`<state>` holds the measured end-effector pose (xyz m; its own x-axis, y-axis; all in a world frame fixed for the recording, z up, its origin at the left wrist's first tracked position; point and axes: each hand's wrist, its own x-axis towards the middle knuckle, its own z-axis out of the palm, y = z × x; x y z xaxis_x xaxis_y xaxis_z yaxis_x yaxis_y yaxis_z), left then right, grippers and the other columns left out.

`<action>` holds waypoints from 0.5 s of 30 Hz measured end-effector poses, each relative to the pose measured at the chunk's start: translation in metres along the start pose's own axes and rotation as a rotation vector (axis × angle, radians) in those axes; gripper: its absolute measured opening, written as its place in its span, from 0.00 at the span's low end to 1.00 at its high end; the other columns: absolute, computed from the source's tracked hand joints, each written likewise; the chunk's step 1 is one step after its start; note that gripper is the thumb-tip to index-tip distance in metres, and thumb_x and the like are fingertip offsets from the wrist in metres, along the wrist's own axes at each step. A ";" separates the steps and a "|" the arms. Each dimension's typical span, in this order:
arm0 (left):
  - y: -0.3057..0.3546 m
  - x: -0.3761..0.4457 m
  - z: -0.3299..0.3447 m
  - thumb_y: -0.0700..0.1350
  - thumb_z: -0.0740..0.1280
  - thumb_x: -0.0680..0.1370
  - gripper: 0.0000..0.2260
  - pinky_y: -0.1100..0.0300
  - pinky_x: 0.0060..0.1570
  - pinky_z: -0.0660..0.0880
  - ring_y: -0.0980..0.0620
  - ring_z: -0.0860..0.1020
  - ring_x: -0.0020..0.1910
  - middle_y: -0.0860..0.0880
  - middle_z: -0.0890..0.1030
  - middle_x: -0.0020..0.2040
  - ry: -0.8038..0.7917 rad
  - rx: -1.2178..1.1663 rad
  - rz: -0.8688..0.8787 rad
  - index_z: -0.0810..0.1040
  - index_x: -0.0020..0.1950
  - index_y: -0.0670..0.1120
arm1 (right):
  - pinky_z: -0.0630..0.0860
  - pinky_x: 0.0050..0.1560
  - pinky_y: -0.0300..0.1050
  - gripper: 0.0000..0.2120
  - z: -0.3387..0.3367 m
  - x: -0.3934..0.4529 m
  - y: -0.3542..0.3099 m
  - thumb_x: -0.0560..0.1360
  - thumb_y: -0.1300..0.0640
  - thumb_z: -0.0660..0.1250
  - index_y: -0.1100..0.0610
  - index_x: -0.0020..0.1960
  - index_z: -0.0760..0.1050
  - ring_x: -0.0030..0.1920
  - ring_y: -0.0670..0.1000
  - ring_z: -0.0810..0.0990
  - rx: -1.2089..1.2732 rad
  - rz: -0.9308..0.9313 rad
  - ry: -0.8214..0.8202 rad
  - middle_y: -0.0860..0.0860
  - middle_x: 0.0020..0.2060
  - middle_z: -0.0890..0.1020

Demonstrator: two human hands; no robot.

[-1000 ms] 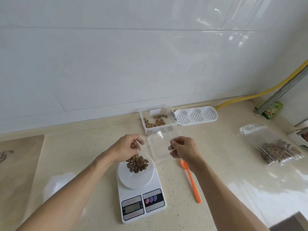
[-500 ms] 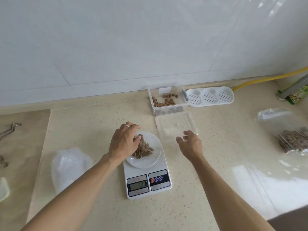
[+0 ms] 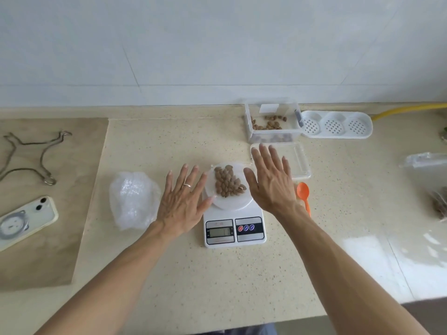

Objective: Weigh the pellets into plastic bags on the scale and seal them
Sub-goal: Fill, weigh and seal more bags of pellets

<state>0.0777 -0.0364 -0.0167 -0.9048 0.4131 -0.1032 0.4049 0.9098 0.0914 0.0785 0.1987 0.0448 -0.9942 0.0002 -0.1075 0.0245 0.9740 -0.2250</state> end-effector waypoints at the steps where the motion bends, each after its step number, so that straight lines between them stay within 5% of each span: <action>1: 0.000 -0.002 0.001 0.66 0.35 0.79 0.33 0.39 0.74 0.43 0.43 0.47 0.78 0.45 0.52 0.79 0.003 -0.004 -0.006 0.51 0.79 0.49 | 0.38 0.77 0.55 0.29 0.001 -0.001 -0.001 0.83 0.42 0.45 0.52 0.81 0.46 0.80 0.53 0.41 -0.006 -0.001 -0.005 0.51 0.80 0.47; 9: 0.001 -0.007 0.002 0.66 0.33 0.77 0.32 0.40 0.74 0.39 0.44 0.40 0.78 0.47 0.43 0.78 -0.005 -0.004 -0.025 0.41 0.78 0.51 | 0.38 0.78 0.56 0.29 0.004 -0.003 -0.004 0.83 0.42 0.44 0.53 0.81 0.45 0.79 0.52 0.40 -0.018 0.001 -0.031 0.52 0.80 0.46; 15: 0.003 -0.001 0.001 0.66 0.34 0.78 0.32 0.40 0.74 0.39 0.43 0.41 0.78 0.46 0.45 0.79 0.010 -0.002 -0.014 0.42 0.78 0.51 | 0.37 0.77 0.55 0.29 0.001 -0.001 0.000 0.83 0.42 0.45 0.53 0.81 0.46 0.80 0.52 0.40 0.000 0.006 -0.013 0.51 0.80 0.47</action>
<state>0.0795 -0.0341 -0.0177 -0.9115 0.4001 -0.0950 0.3922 0.9153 0.0917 0.0792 0.1985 0.0436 -0.9926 0.0028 -0.1216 0.0302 0.9741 -0.2242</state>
